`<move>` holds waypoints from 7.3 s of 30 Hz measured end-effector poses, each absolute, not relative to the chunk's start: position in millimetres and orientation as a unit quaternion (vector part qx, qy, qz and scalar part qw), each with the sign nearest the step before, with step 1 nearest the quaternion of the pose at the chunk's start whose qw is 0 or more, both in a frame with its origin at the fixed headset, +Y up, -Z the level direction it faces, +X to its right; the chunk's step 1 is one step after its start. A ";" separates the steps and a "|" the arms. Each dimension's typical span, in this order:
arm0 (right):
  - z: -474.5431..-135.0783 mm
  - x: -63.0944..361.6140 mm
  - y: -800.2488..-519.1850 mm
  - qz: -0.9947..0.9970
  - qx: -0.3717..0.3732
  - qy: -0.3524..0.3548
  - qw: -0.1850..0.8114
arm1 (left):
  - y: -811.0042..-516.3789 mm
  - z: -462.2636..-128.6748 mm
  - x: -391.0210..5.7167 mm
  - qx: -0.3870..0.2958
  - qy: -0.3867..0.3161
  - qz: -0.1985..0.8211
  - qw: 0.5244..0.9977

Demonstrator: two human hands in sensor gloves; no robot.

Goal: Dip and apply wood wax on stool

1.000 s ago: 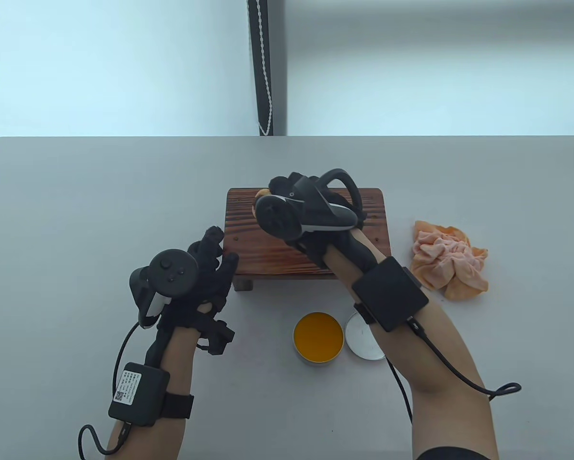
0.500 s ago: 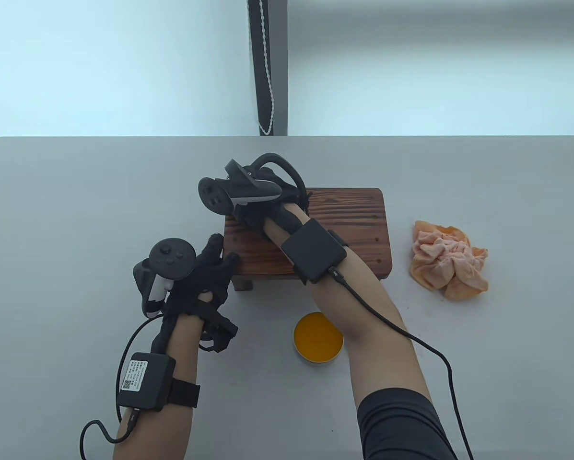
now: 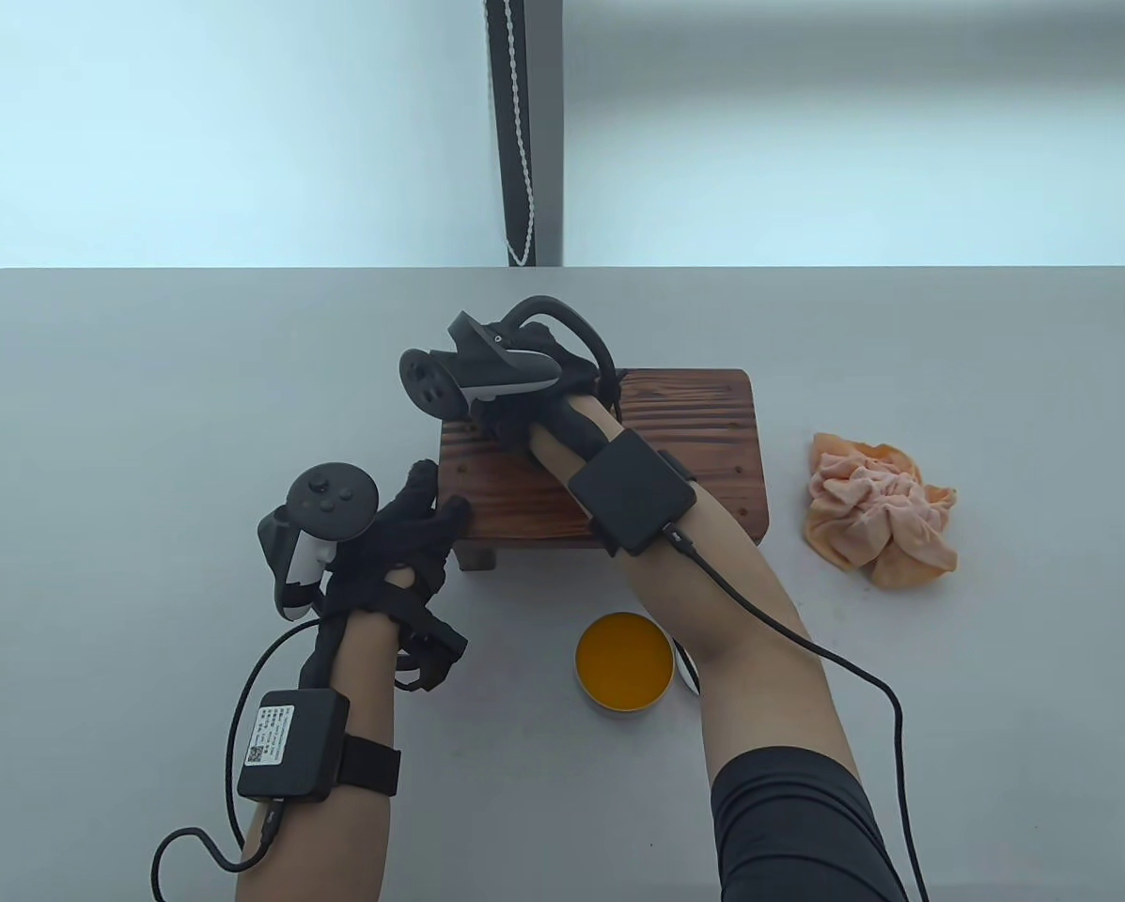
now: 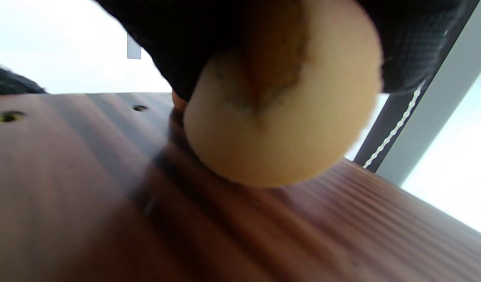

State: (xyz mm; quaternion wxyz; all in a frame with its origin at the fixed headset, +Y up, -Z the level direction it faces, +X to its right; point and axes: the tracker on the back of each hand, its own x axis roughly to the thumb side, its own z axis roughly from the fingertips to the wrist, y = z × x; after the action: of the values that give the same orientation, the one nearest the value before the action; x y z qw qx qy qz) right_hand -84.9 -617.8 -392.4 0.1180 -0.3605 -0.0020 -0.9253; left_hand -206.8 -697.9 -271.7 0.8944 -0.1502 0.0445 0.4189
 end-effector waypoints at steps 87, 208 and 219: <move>-390.3 -17.2 -614.4 -0.955 -0.225 -0.029 0.189 | -700.0 -270.1 -206.9 -0.150 0.055 0.422 0.892; -377.6 101.4 -614.3 -0.974 -0.165 -0.033 0.151 | -696.1 -271.5 -204.3 -0.165 0.052 0.412 0.895; -381.6 108.3 -620.6 -0.970 -0.124 -0.004 0.207 | -699.0 -270.7 -205.6 -0.160 0.050 0.420 0.892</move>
State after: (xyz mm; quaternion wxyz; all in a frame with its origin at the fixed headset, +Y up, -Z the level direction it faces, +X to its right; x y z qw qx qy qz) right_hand 108.3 -620.6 -381.6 0.2069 -0.1237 -0.0037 -0.9705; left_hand -205.6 -699.0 -270.7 0.8922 -0.1598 0.0496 0.4195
